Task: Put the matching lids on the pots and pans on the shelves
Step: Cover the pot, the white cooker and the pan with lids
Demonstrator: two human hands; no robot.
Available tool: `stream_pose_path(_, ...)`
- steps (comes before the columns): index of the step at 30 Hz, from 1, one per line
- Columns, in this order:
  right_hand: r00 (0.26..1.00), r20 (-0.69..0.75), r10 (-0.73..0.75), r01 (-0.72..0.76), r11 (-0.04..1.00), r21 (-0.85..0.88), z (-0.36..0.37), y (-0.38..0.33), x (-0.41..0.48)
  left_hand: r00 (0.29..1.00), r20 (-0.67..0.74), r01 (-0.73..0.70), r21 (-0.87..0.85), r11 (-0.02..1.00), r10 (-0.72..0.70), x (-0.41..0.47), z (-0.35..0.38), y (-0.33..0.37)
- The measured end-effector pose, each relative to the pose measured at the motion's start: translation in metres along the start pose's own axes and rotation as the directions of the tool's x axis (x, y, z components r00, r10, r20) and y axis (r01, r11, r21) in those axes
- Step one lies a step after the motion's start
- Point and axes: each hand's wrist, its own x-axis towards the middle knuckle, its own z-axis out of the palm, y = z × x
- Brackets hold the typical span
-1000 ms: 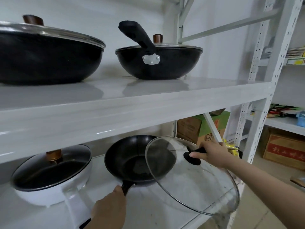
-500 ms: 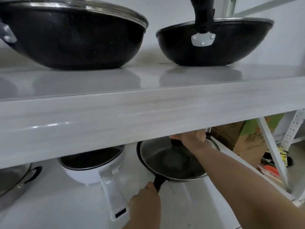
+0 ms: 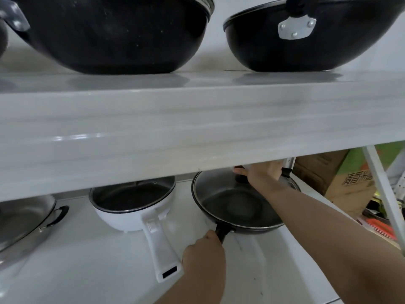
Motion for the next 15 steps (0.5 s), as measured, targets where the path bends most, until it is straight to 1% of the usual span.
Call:
stream_pose_path(1, 1.0, -0.002, 0.029, -0.029, 0.997, -0.071, -0.003, 0.0, -0.002, 1.0, 0.006, -0.009, 0.03, 1.0, 0.009, 0.0, -0.001, 0.0)
stream_pose_path(2, 0.999, -0.017, 0.039, -0.042, 0.984, -0.175, -0.007, 0.001, -0.004, 0.999, -0.029, -0.026, 0.055, 0.998, 0.028, -0.001, -0.003, -0.001)
stream_pose_path(4, 0.999, -0.041, 0.025, -0.035, 0.967, -0.252, -0.012, -0.002, -0.007, 0.997, -0.066, -0.035, 0.041, 0.999, 0.037, 0.0, -0.001, 0.0)
stream_pose_path(5, 0.999, -0.048, 0.003, -0.017, 0.961, -0.275, -0.008, -0.002, -0.003, 0.997, -0.07, -0.029, 0.022, 0.999, 0.031, 0.0, -0.001, 0.0)
stream_pose_path(6, 0.999, -0.02, 0.037, -0.041, 0.959, -0.281, -0.008, -0.001, -0.002, 0.996, -0.082, -0.032, 0.018, 0.999, 0.034, 0.0, 0.001, -0.001)
stream_pose_path(10, 1.0, 0.015, 0.027, -0.02, 0.94, -0.339, -0.002, -0.002, 0.002, 0.999, -0.051, 0.002, 0.013, 1.0, -0.001, 0.004, 0.005, 0.001)
stream_pose_path(15, 1.0, -0.006, -0.017, 0.013, 0.918, -0.397, 0.0, 0.001, 0.001, 0.995, -0.093, 0.018, -0.045, 0.999, -0.022, 0.006, 0.009, 0.001)
